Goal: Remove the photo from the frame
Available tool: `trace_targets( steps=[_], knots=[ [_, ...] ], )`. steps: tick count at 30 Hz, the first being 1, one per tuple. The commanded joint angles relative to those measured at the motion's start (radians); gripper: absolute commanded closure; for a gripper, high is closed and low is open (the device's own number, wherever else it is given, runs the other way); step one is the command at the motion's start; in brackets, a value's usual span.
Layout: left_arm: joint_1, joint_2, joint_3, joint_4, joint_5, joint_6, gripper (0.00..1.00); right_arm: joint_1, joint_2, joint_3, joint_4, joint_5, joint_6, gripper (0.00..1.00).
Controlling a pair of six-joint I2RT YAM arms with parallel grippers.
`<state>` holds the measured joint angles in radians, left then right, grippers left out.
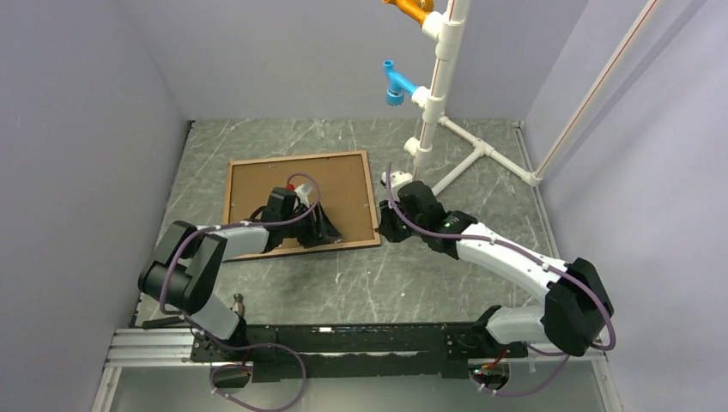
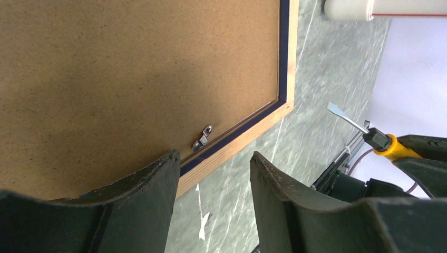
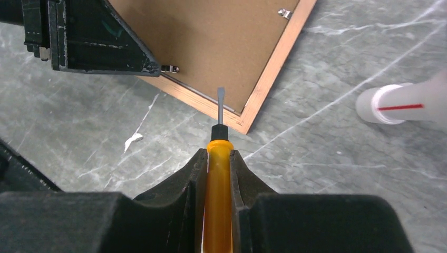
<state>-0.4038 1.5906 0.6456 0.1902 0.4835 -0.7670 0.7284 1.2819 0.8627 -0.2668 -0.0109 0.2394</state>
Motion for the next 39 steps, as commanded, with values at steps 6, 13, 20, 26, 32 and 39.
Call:
trace_targets(
  steps=[6, 13, 20, 26, 32, 39],
  knots=[
    [-0.012, -0.166, -0.122, -0.226, -0.024, 0.074, 0.41, -0.003, 0.073, 0.038, 0.059, -0.271, -0.041, 1.0],
    [-0.012, -0.314, -0.107, -0.338, -0.02, 0.123, 0.36, -0.003, 0.163, 0.095, 0.01, -0.415, -0.085, 1.0],
    [-0.001, -0.395, -0.053, -0.415, -0.075, 0.097, 0.34, 0.0, 0.249, 0.144, -0.005, -0.498, -0.075, 1.0],
    [0.063, -0.419, -0.112, -0.411, -0.146, 0.052, 0.35, 0.021, 0.323, 0.167, -0.004, -0.505, -0.09, 1.0],
    [0.08, -0.462, -0.194, -0.397, -0.224, 0.003, 0.35, 0.054, 0.38, 0.178, 0.026, -0.512, -0.08, 1.0],
    [0.08, -0.541, -0.275, -0.372, -0.293, -0.065, 0.36, 0.071, 0.384, 0.135, 0.158, -0.456, 0.002, 1.0]
  ],
)
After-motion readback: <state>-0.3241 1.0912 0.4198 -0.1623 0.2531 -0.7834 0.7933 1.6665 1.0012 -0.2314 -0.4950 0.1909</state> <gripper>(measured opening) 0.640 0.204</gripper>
